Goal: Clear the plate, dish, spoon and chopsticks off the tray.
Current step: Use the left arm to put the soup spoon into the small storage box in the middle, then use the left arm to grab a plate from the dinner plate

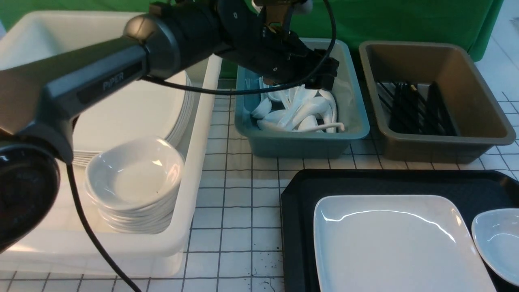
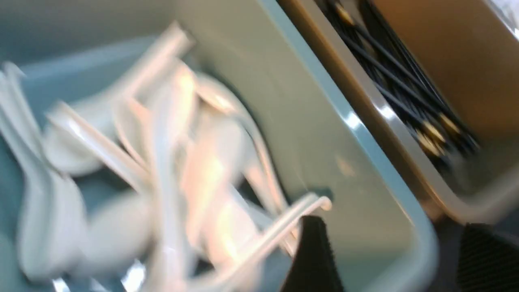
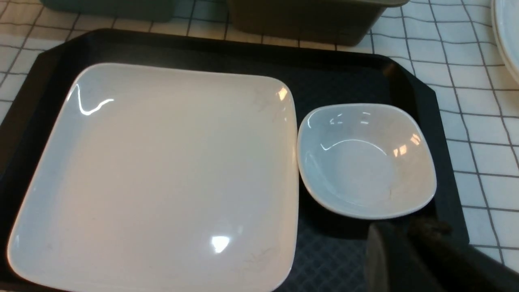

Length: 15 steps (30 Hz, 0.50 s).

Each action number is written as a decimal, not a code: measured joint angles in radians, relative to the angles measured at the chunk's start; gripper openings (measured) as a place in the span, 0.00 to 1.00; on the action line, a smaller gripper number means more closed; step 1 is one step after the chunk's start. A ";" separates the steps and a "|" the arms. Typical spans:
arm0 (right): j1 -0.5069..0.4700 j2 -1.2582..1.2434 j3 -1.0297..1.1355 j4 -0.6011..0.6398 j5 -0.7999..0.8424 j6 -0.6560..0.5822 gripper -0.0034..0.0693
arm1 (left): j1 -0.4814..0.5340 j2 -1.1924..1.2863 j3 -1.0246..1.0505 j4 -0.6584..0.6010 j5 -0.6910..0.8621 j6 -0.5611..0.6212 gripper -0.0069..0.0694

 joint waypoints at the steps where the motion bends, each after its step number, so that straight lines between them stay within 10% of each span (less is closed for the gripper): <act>1: 0.000 0.000 0.000 0.000 0.000 0.007 0.22 | 0.000 -0.012 -0.023 0.000 0.107 -0.009 0.56; 7: 0.000 0.009 0.000 0.000 0.034 0.011 0.22 | 0.001 -0.086 -0.074 0.001 0.500 0.008 0.15; 15: 0.000 0.076 0.001 0.000 0.160 0.011 0.22 | -0.025 -0.248 0.141 0.001 0.542 0.012 0.09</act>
